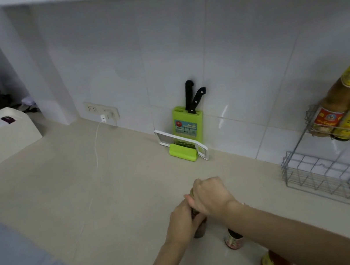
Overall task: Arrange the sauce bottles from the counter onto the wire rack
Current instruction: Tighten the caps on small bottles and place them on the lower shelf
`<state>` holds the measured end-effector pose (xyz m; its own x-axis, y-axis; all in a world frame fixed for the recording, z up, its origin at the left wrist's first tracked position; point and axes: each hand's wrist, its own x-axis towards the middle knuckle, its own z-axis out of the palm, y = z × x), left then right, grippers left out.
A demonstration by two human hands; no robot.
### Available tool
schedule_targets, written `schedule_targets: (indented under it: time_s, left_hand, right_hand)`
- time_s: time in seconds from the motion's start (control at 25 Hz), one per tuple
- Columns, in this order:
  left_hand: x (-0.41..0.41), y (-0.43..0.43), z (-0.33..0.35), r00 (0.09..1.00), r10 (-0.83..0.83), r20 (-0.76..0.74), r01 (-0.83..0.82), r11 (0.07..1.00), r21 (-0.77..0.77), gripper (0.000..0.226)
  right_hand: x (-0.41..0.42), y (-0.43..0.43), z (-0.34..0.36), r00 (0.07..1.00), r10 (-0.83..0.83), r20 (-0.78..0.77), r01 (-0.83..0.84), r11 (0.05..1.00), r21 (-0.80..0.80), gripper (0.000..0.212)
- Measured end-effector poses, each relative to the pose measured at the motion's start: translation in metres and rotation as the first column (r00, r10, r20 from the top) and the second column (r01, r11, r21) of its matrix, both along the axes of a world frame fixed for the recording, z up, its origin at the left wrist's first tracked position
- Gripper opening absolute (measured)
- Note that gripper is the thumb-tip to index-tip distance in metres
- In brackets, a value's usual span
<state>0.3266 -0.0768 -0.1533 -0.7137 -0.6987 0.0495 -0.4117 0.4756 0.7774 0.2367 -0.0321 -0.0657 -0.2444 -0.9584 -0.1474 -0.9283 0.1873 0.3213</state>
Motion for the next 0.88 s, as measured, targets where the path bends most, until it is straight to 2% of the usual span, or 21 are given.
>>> schedule_targets:
  time_s: [0.12,0.28,0.4,0.52,0.64,0.76,0.88]
  left_hand:
    - [0.001,-0.003,-0.001,1.0,-0.006,-0.013,0.006,1.0,0.01,0.027]
    - [0.006,-0.004,-0.004,1.0,-0.026,-0.014,0.026,1.0,-0.015,0.038]
    - [0.005,-0.006,-0.007,0.999,-0.038,-0.029,0.037,0.999,-0.022,0.037]
    - [0.002,-0.006,-0.011,0.999,-0.009,-0.047,0.007,0.999,-0.039,0.037]
    - [0.001,0.002,-0.016,0.996,0.052,-0.072,-0.056,0.997,-0.056,0.032]
    - [0.003,0.011,-0.019,0.993,0.09,-0.08,-0.09,0.996,0.008,0.03]
    - [0.002,0.007,-0.012,0.997,0.054,-0.052,-0.05,0.996,0.069,0.033]
  right_hand:
    - [-0.001,-0.01,0.005,0.998,-0.056,0.031,0.055,0.998,0.043,0.056]
    - [-0.032,-0.009,0.036,0.977,0.1,0.19,-0.15,0.951,0.27,0.068]
    - [-0.042,-0.01,0.041,0.966,0.154,0.206,-0.209,0.938,0.278,0.066]
    - [-0.034,-0.01,0.033,0.977,0.061,0.205,-0.114,0.959,0.259,0.061]
    - [-0.02,-0.008,0.025,0.981,-0.093,0.172,0.06,0.981,0.187,0.054]
    - [-0.008,-0.01,0.016,0.959,-0.233,0.162,0.205,0.963,0.173,0.057]
    - [-0.009,-0.005,0.016,0.943,-0.247,0.224,0.221,0.966,0.138,0.056]
